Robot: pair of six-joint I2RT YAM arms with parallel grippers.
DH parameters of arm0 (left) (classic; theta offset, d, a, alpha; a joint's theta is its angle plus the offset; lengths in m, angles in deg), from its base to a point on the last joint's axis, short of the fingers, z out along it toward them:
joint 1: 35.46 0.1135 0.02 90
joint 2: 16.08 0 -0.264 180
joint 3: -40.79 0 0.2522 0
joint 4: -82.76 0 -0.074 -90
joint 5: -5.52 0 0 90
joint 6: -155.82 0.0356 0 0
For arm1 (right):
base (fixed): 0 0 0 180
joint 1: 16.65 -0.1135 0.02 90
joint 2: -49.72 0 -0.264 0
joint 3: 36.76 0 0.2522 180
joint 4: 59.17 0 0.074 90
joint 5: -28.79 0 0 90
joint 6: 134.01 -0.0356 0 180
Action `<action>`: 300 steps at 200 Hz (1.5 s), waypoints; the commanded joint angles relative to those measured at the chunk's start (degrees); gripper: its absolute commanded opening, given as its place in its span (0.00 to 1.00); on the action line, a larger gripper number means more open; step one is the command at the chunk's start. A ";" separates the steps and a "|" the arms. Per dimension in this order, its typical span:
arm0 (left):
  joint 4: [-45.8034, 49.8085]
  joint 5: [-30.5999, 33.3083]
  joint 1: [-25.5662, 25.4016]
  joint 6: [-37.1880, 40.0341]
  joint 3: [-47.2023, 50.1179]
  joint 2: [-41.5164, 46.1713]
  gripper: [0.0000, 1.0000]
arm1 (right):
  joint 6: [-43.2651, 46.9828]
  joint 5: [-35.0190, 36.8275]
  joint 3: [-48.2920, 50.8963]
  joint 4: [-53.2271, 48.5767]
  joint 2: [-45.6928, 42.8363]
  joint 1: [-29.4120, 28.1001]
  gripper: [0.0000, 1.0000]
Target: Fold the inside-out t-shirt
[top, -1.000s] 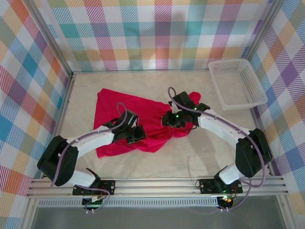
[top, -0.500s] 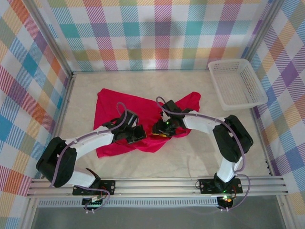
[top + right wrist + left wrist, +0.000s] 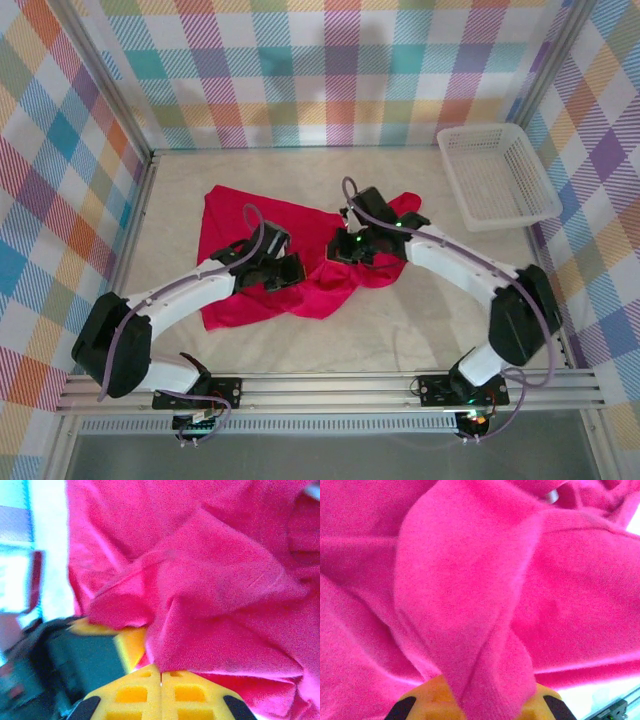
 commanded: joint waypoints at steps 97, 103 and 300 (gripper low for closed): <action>2.64 6.33 0.24 6.40 -1.71 0.32 0.36 | 3.67 -0.21 -2.30 -1.65 1.90 3.73 0.00; 1.19 5.72 0.23 7.09 -0.55 1.49 0.37 | 3.56 -1.48 -2.53 -0.98 3.17 4.46 0.00; -25.90 5.79 -5.87 18.40 4.04 -7.14 0.49 | 2.34 -5.00 -4.20 1.39 4.08 5.01 0.00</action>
